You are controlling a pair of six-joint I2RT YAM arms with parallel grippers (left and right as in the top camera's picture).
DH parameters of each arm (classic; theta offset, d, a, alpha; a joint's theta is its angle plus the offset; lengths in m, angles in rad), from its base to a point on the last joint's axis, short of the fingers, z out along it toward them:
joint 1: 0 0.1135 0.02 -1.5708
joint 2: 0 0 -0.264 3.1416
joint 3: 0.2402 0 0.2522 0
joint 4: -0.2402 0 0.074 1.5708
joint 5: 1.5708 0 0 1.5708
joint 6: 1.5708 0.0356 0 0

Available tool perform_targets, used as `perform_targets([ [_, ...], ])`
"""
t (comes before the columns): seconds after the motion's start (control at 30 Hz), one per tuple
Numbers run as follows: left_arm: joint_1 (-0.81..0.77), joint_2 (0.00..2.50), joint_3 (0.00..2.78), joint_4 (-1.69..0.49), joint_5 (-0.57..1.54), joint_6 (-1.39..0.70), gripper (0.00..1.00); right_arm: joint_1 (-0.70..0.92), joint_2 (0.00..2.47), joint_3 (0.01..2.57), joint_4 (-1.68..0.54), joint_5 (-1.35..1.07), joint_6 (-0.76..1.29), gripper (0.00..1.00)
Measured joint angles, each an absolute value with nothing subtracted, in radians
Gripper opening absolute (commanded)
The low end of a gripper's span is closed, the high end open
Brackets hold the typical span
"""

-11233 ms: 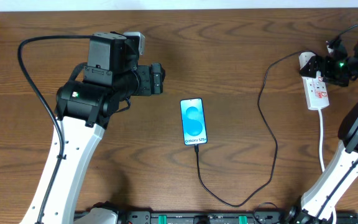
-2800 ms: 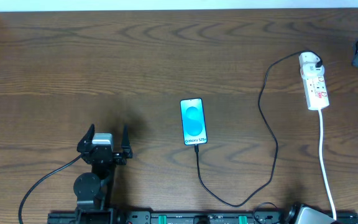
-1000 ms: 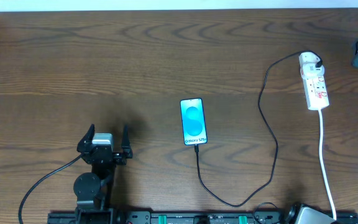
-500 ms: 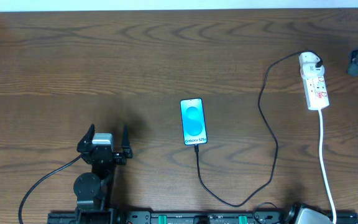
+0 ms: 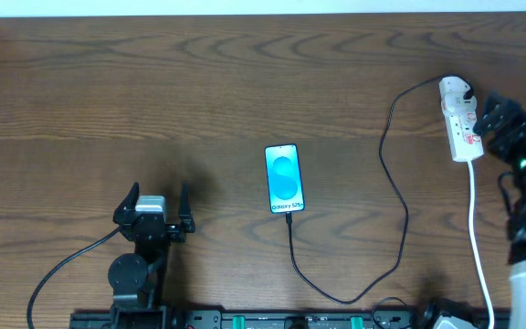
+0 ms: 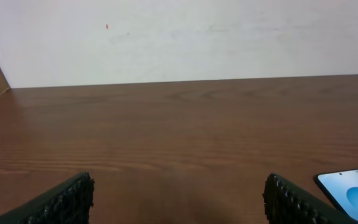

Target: Plug charger to phone and switch on socket

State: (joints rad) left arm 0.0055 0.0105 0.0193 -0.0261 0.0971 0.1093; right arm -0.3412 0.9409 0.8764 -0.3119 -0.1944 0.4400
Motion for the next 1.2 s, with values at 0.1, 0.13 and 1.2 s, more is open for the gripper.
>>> perform_targets([
  [0.1, 0.006, 0.01, 0.019, -0.026, 0.097, 0.109, 0.87, -0.34, 0.889, 0.696, -0.112, -0.208, 0.504, 0.99],
  [0.13, 0.006, 0.01, 0.019, -0.026, 0.097, 0.11, 0.87, -0.338, 0.876, 0.645, -0.053, -0.216, 0.517, 0.99],
  [1.2, 0.006, 0.01, 0.019, -0.027, 0.097, 0.11, 0.87, 0.02, 0.03, 0.006, 0.018, 0.086, 0.32, 0.99],
])
